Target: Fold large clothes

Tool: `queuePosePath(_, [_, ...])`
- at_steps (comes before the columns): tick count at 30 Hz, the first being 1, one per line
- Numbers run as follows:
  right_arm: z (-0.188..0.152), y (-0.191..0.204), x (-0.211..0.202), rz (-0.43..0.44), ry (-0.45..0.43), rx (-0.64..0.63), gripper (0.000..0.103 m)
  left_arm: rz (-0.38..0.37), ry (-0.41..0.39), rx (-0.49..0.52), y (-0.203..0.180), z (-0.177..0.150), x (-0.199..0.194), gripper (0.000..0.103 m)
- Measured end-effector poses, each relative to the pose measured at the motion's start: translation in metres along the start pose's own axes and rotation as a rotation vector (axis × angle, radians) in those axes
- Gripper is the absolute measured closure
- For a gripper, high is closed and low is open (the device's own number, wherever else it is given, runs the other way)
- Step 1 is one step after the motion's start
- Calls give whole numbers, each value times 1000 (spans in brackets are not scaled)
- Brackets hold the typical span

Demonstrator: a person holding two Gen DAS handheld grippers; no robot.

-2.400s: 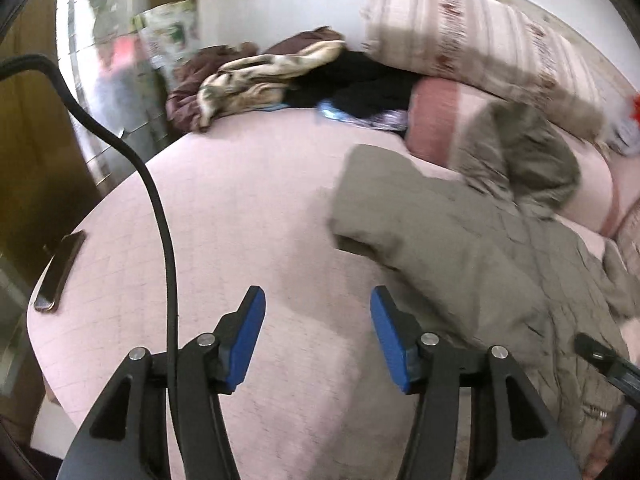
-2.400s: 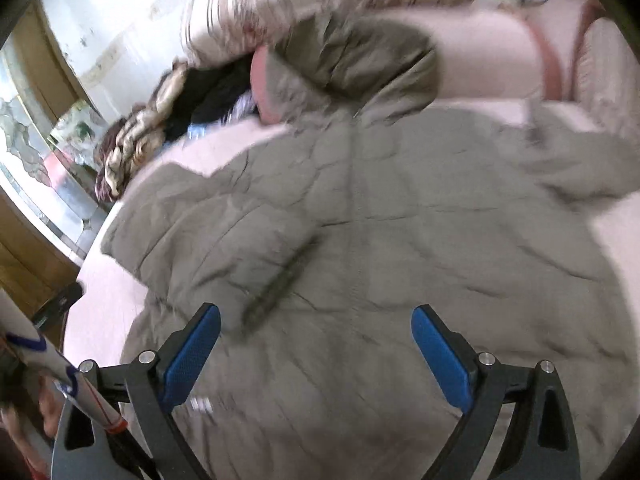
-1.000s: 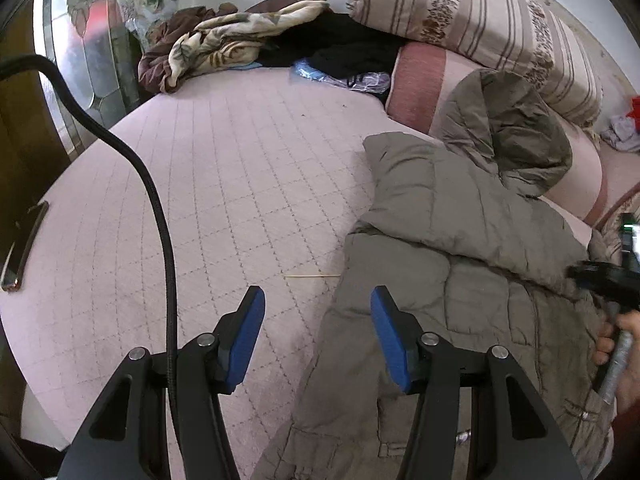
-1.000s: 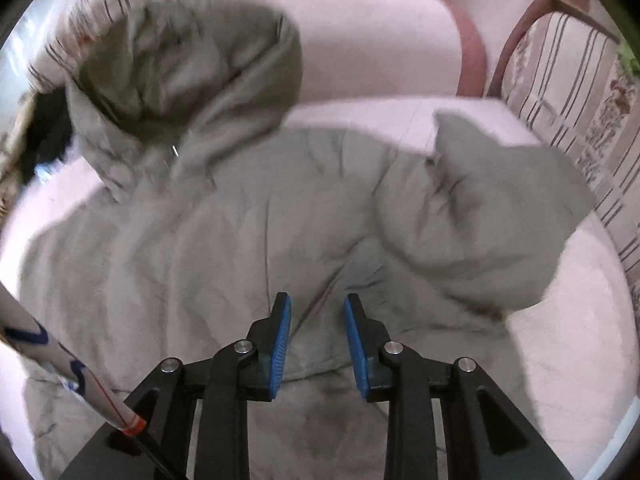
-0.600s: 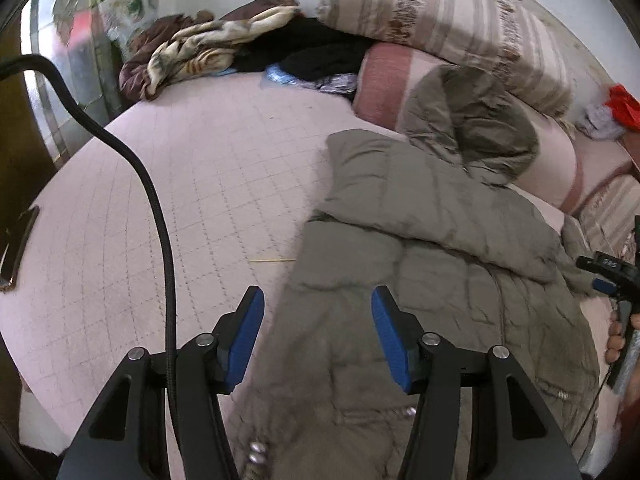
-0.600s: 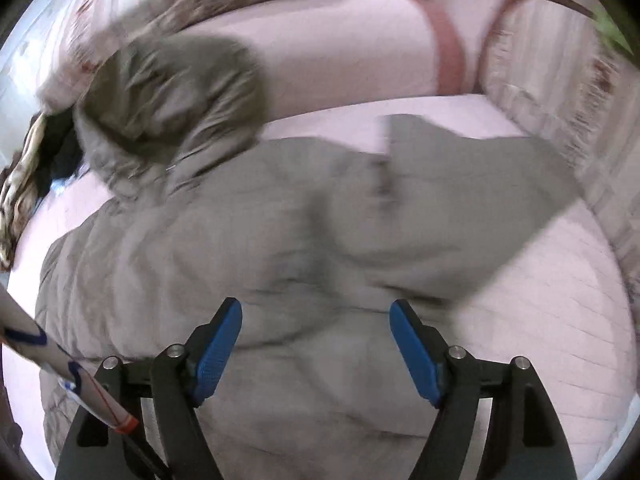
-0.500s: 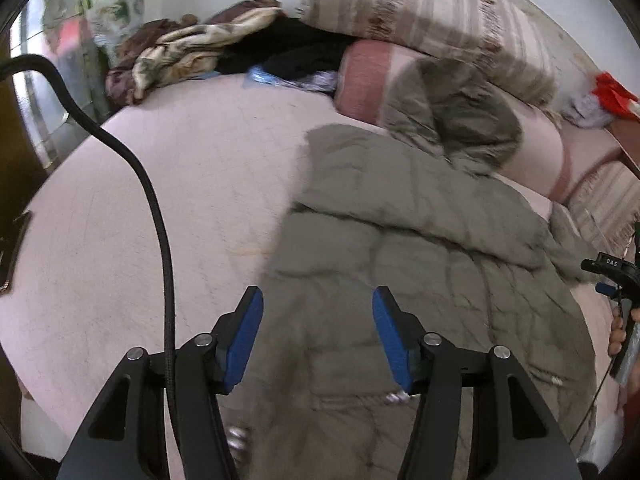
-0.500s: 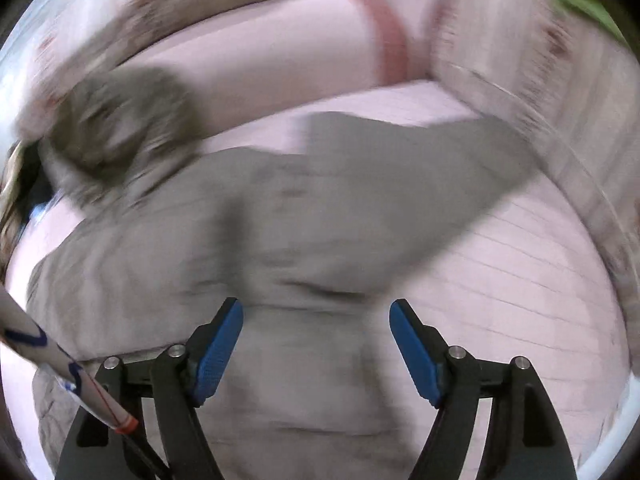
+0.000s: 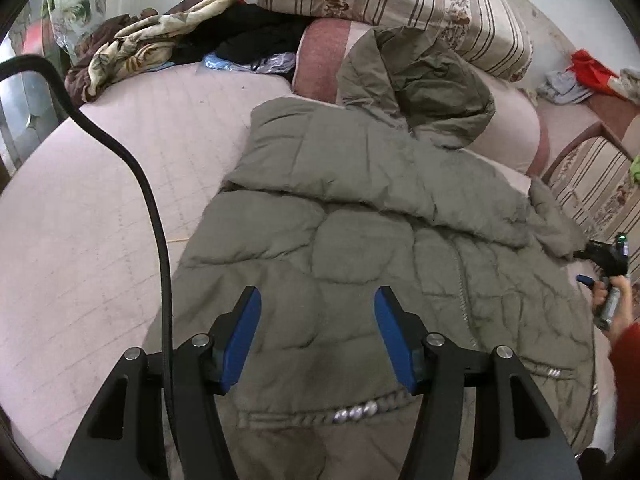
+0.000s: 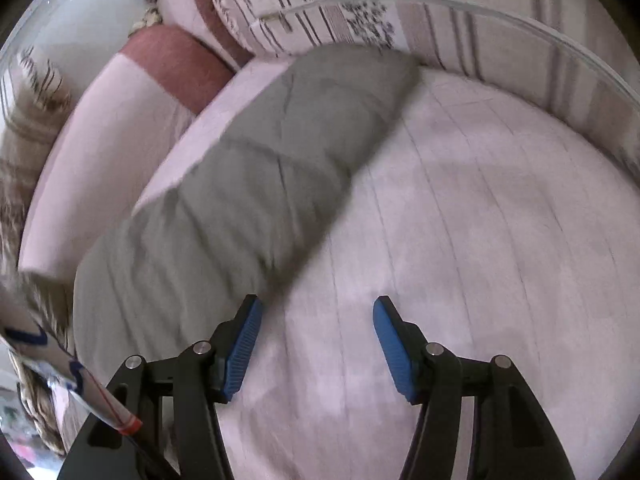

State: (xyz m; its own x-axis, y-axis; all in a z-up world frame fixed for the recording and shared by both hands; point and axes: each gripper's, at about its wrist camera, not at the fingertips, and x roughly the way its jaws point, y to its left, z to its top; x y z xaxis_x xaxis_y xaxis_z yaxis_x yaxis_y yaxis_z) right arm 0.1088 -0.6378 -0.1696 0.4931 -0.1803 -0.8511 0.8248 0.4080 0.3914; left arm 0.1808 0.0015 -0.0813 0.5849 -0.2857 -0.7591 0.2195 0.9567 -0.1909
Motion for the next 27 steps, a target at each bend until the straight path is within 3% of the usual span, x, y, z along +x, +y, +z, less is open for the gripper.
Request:
queuePosePath(6, [43, -4, 27, 9, -42, 75, 41, 15, -39, 67, -12, 1, 5, 42])
queuePosePath(7, [50, 1, 30, -40, -45, 51, 58, 17, -23, 73, -14, 0, 10, 42])
queuePosePath(8, [52, 7, 27, -87, -49, 21, 82, 14, -11, 71, -14, 0, 13, 42])
queuePosePath(10, [58, 21, 12, -95, -65, -26, 91, 7, 22, 53, -14, -1, 19, 42])
queuePosePath(15, [55, 87, -64, -159, -205, -258, 94, 15, -1, 36, -9, 2, 6, 42])
queuePosePath(21, [-5, 211, -169, -68, -343, -571, 94, 57, -57, -56, 23, 17, -25, 42])
queuePosePath(24, [-58, 273, -206, 51, -336, -693, 94, 184, -105, -112, 53, 28, -40, 42])
queuePosePath(27, [-131, 323, -218, 158, -244, -821, 94, 298, -153, -168, 80, 34, -51, 42])
